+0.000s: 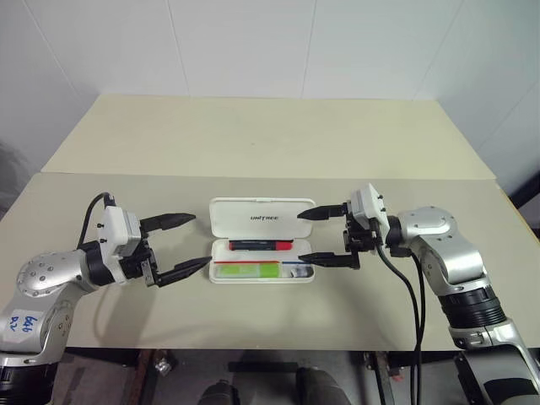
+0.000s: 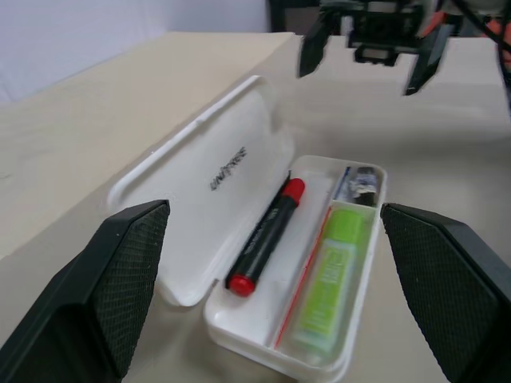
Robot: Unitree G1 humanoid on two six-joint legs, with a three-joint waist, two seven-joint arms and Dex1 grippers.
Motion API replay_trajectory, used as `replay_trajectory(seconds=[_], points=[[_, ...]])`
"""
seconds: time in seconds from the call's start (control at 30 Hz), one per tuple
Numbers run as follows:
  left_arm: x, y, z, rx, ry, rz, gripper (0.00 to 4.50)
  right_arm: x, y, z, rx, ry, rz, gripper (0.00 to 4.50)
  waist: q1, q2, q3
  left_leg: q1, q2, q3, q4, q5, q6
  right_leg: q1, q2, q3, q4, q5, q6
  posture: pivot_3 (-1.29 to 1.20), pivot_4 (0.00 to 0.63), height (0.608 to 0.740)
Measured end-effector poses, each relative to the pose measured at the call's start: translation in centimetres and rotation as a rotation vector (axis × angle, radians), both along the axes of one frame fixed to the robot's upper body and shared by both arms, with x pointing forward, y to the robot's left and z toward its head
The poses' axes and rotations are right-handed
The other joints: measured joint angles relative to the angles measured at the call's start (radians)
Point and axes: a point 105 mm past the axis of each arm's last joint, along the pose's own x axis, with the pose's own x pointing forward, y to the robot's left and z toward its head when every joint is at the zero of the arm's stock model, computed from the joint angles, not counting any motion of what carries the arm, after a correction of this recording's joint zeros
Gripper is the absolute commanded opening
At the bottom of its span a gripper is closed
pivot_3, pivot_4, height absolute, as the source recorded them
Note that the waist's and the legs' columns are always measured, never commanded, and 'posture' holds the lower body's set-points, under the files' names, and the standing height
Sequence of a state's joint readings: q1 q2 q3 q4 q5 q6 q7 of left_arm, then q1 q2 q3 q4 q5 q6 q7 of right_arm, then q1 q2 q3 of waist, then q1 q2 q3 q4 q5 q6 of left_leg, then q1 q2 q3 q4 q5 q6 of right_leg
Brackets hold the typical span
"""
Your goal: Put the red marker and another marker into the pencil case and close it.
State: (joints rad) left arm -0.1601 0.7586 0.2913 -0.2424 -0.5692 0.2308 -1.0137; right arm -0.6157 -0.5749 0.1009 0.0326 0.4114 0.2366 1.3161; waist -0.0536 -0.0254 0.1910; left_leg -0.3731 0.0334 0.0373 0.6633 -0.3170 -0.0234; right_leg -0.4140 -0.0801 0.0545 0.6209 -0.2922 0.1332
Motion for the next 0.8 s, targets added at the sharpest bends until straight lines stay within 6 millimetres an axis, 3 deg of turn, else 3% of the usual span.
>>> replay_trajectory(seconds=[0.1, 0.4, 0.57, 0.8], points=[[0.8, -0.1, 0.0, 0.018, -0.014, -0.010, 3.28, 0.2, -0.1, 0.0, 0.006, -0.006, -0.013, 4.50, 0.001, 0.000, 0.000, 0.000, 0.000, 0.001, 0.000, 0.000, 0.000, 0.000, 0.000, 0.000, 0.000, 0.000, 0.000, 0.00, 0.150, 0.740], [3.7, 0.9, 0.7, 0.025, -0.041, 0.028, 0.19, 0.7, -0.9, 1.0, 0.055, -0.032, -0.061, 4.50, 0.002, 0.000, 0.000, -0.001, 0.000, 0.003, 0.000, 0.000, 0.000, 0.000, 0.000, -0.002, 0.001, 0.000, 0.000, 0.00, 0.150, 0.740], [5.8, 2.0, 1.4, 0.047, -0.077, 0.072, 0.02, 0.5, -1.9, 1.4, 0.102, -0.027, -0.079, 4.50, 0.009, 0.000, 0.000, -0.001, 0.000, 0.004, 0.001, 0.000, 0.000, 0.000, 0.000, -0.004, 0.001, 0.000, 0.000, 0.00, 0.150, 0.740], [10.6, 4.6, 2.9, 0.083, -0.117, 0.230, 0.02, 0.7, -2.5, 1.5, 0.118, -0.029, -0.118, 4.50, 0.026, 0.000, 0.000, -0.002, -0.001, 0.004, 0.002, 0.000, -0.001, 0.000, 0.001, -0.005, 0.001, 0.000, 0.000, 0.00, 0.150, 0.740]])
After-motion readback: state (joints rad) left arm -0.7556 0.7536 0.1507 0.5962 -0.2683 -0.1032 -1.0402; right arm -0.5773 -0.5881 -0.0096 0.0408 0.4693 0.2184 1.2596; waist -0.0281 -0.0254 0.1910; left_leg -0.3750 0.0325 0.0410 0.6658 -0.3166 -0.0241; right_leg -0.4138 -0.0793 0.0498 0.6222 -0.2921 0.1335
